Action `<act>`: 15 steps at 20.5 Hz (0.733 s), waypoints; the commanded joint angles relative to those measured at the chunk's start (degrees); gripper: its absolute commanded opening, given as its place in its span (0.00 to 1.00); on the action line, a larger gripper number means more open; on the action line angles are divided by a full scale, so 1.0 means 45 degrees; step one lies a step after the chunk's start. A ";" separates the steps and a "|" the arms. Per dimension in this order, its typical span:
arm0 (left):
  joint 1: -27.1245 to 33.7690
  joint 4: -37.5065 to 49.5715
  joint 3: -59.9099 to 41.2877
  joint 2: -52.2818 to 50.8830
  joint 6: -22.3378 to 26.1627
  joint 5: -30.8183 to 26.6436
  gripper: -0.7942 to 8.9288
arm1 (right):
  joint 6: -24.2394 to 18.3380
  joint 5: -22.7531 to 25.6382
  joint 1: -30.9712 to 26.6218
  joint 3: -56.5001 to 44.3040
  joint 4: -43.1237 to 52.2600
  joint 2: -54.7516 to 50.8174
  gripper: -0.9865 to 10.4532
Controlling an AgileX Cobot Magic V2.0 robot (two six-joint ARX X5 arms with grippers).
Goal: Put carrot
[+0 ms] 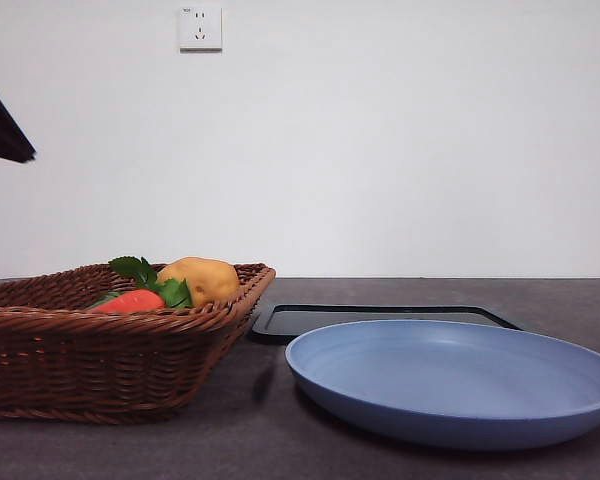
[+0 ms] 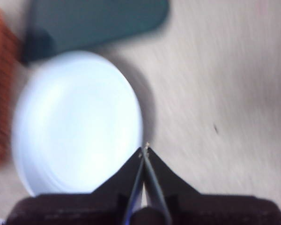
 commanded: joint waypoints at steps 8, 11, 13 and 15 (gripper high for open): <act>-0.0350 0.0204 0.0253 0.0578 0.0219 0.0321 0.39 | -0.0189 -0.1277 0.0627 0.0185 0.2098 0.3934 0.27; -0.0350 0.0204 0.0253 0.0578 0.0219 0.0330 0.39 | 0.0204 -0.1273 0.0971 0.0185 0.3070 0.4969 0.27; -0.0350 0.0180 0.0253 0.0578 0.0219 0.0325 0.39 | 0.0335 -0.1268 0.1209 0.0185 0.3551 0.5634 0.27; -0.0350 0.0194 0.0253 0.0578 0.0223 0.0321 0.39 | 0.0461 -0.1355 0.1360 0.0185 0.3949 0.6280 0.27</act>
